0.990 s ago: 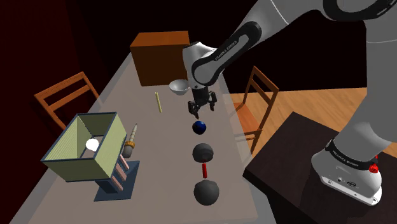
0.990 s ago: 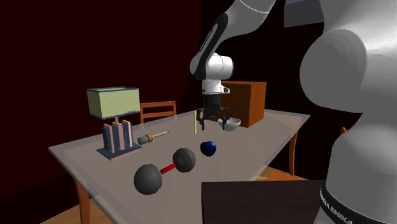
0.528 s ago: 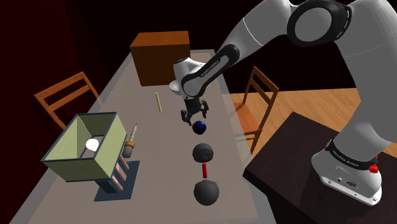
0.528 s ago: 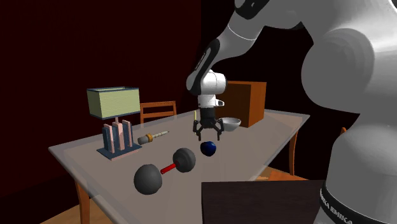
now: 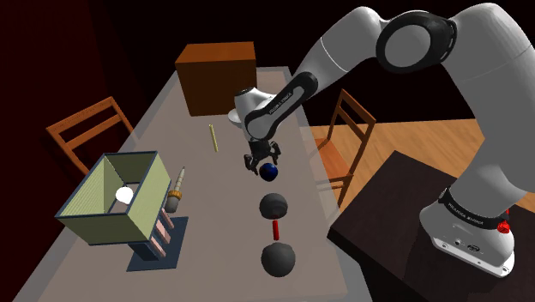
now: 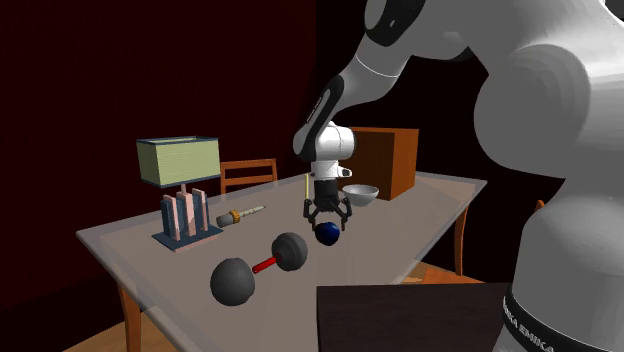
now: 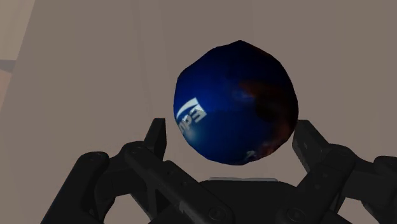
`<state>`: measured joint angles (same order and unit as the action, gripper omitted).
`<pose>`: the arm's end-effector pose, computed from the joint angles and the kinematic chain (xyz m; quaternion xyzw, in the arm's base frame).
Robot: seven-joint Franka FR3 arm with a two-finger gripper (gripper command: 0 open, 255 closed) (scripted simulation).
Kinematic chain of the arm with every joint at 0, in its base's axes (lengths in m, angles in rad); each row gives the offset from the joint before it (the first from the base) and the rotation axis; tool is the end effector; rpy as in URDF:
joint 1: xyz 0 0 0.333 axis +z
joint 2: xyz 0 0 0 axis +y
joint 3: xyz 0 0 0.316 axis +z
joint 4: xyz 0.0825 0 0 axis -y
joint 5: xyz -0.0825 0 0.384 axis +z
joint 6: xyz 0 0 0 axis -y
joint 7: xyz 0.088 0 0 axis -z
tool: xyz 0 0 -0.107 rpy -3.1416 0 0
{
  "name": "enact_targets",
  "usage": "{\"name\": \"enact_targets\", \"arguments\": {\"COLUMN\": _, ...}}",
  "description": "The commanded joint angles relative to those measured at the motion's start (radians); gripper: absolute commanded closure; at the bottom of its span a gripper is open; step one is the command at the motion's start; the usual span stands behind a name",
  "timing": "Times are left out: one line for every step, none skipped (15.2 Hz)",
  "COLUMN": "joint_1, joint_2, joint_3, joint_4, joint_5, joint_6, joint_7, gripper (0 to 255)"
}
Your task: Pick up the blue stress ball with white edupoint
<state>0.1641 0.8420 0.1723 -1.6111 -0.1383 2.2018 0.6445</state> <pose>0.6270 0.2037 0.1185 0.9849 -0.1259 -0.1116 0.0409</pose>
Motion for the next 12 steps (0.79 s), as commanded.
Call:
{"name": "enact_targets", "arguments": {"joint_1": 0.0, "joint_2": 0.002, "joint_3": 0.0, "joint_4": 0.001, "joint_5": 0.0, "joint_6": 0.001, "joint_7": 0.0, "gripper": 255}}
{"name": "enact_targets", "arguments": {"joint_1": 0.0, "joint_2": 0.002, "joint_3": 0.0, "joint_4": 0.0, "joint_5": 0.0, "joint_6": 0.002, "joint_7": 0.0, "gripper": 255}}
{"name": "enact_targets", "arguments": {"joint_1": 0.0, "joint_2": 0.002, "joint_3": 0.0, "joint_4": 0.0, "joint_5": 0.0, "joint_6": 0.002, "joint_7": 0.0, "gripper": 255}}
{"name": "enact_targets", "arguments": {"joint_1": 0.001, "joint_2": 0.001, "joint_3": 0.0, "joint_4": 0.001, "joint_5": 0.0, "joint_6": 0.001, "joint_7": 0.001, "gripper": 255}}
{"name": "enact_targets", "arguments": {"joint_1": 0.0, "joint_2": 0.0, "joint_3": 0.0, "joint_4": -0.002, "joint_5": 0.0, "joint_6": 0.002, "joint_7": 0.0, "gripper": 255}}
{"name": "enact_targets", "arguments": {"joint_1": 0.0, "joint_2": 0.0, "joint_3": 0.0, "joint_4": -0.002, "joint_5": 0.0, "joint_6": 0.002, "joint_7": 0.001, "gripper": 255}}
{"name": "enact_targets", "arguments": {"joint_1": 0.0, "joint_2": 0.0, "joint_3": 0.0, "joint_4": -0.003, "joint_5": 0.0, "joint_6": 0.003, "joint_7": 0.0, "gripper": 255}}
{"name": "enact_targets", "arguments": {"joint_1": 0.0, "joint_2": -0.001, "joint_3": 0.0, "joint_4": -0.004, "joint_5": 0.0, "joint_6": 0.004, "joint_7": 0.0, "gripper": 255}}
{"name": "enact_targets", "arguments": {"joint_1": 0.0, "joint_2": -0.001, "joint_3": 0.0, "joint_4": -0.003, "joint_5": 0.0, "joint_6": 0.003, "joint_7": 0.001, "gripper": 255}}
{"name": "enact_targets", "arguments": {"joint_1": 0.0, "joint_2": 0.003, "joint_3": 0.0, "joint_4": 0.002, "joint_5": 0.0, "joint_6": 0.002, "joint_7": 0.0, "gripper": 255}}
{"name": "enact_targets", "arguments": {"joint_1": -0.001, "joint_2": -0.008, "joint_3": 0.001, "joint_4": -0.002, "joint_5": 0.001, "joint_6": -0.005, "joint_7": 0.0, "gripper": 255}}
{"name": "enact_targets", "arguments": {"joint_1": -0.002, "joint_2": -0.018, "joint_3": 0.002, "joint_4": -0.006, "joint_5": 0.002, "joint_6": -0.012, "joint_7": -0.001, "gripper": 255}}
